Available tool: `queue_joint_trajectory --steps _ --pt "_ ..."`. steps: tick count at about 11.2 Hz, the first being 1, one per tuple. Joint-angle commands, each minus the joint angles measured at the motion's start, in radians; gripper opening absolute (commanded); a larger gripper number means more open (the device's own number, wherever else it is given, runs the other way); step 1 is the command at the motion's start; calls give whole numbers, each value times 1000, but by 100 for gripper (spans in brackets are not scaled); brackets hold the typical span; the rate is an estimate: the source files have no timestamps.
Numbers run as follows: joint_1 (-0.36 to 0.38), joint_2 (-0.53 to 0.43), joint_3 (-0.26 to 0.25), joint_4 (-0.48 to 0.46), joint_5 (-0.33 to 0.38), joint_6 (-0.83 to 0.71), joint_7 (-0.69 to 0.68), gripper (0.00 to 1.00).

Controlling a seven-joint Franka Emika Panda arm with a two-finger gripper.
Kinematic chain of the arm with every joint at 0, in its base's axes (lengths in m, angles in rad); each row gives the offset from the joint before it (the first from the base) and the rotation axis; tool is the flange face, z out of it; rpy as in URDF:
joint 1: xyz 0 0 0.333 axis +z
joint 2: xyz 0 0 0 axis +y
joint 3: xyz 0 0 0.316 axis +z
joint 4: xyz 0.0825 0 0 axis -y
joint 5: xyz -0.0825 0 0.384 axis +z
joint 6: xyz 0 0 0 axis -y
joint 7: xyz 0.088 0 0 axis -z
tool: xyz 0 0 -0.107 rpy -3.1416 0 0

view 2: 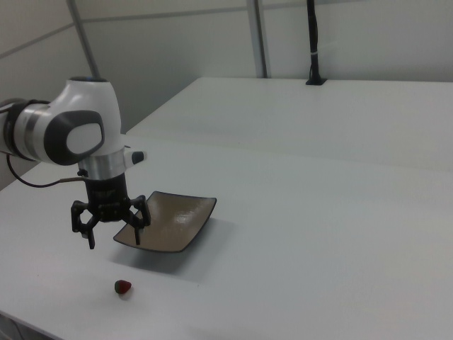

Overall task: Strawberries on a ceramic plate
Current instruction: 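Lower the open gripper down over the red strawberry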

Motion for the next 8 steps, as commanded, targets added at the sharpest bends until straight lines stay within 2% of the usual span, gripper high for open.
queue_joint_trajectory --steps 1,3,6,8 --pt "34 73 -3 -38 17 106 200 100" --pt "42 101 -2 -98 17 199 256 100" --pt "88 194 -3 -98 17 261 377 100" --pt "94 230 -2 -104 17 276 382 100"
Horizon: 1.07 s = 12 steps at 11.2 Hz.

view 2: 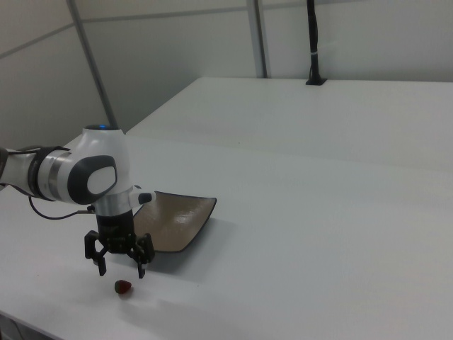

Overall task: Strawberries on a ceramic plate
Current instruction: 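Lower the open gripper down over the red strawberry, then close the gripper around the red strawberry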

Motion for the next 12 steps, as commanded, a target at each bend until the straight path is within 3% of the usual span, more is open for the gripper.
queue_joint_trajectory --steps 1,5,12 --pt "30 54 -1 -11 17 48 35 100" --pt "38 92 0 -9 16 60 35 100" --pt "37 108 5 -6 14 62 34 51"
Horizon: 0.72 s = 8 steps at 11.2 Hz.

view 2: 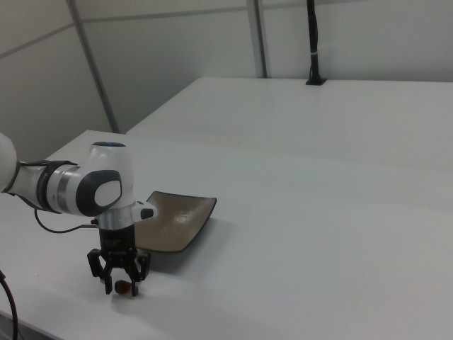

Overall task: Strawberries on a ceramic plate
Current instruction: 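Close the gripper around the red strawberry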

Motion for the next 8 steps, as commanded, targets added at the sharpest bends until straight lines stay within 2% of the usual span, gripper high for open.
queue_joint_trajectory --steps 1,2,4,8 --pt "7 2 12 -6 14 33 16 45" --pt "7 2 15 -6 14 33 16 37" --pt "5 2 16 -6 13 33 16 1" --pt "4 -35 21 26 13 -44 18 0"
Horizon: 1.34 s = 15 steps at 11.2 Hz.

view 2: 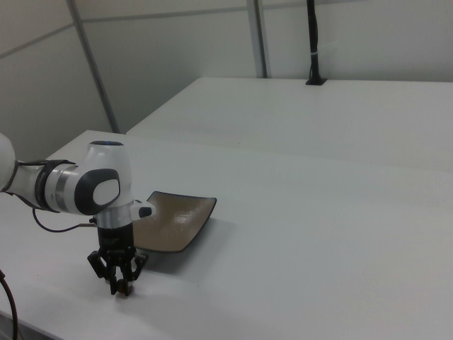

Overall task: Strawberries on a ceramic plate
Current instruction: 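Lift the strawberry up off the table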

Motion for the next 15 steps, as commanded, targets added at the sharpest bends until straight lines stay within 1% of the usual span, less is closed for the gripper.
queue_joint_trajectory --steps 1,3,4,5,6,8,9,11,13,15 --pt "5 -49 12 50 11 -96 16 0" --pt "-4 -88 11 110 2 -189 16 0" --pt "-14 -90 11 166 -3 -260 14 0" --pt "-25 -89 11 243 -7 -333 13 0" --pt "-42 -89 11 309 -7 -375 13 0" --pt "-54 -80 6 418 -7 -407 13 0" --pt "-68 -61 6 466 -7 -420 5 0" --pt "-82 5 6 596 -7 -461 5 0" --pt "-83 46 6 665 -7 -444 4 0" --pt "-83 121 2 745 -7 -440 4 0"
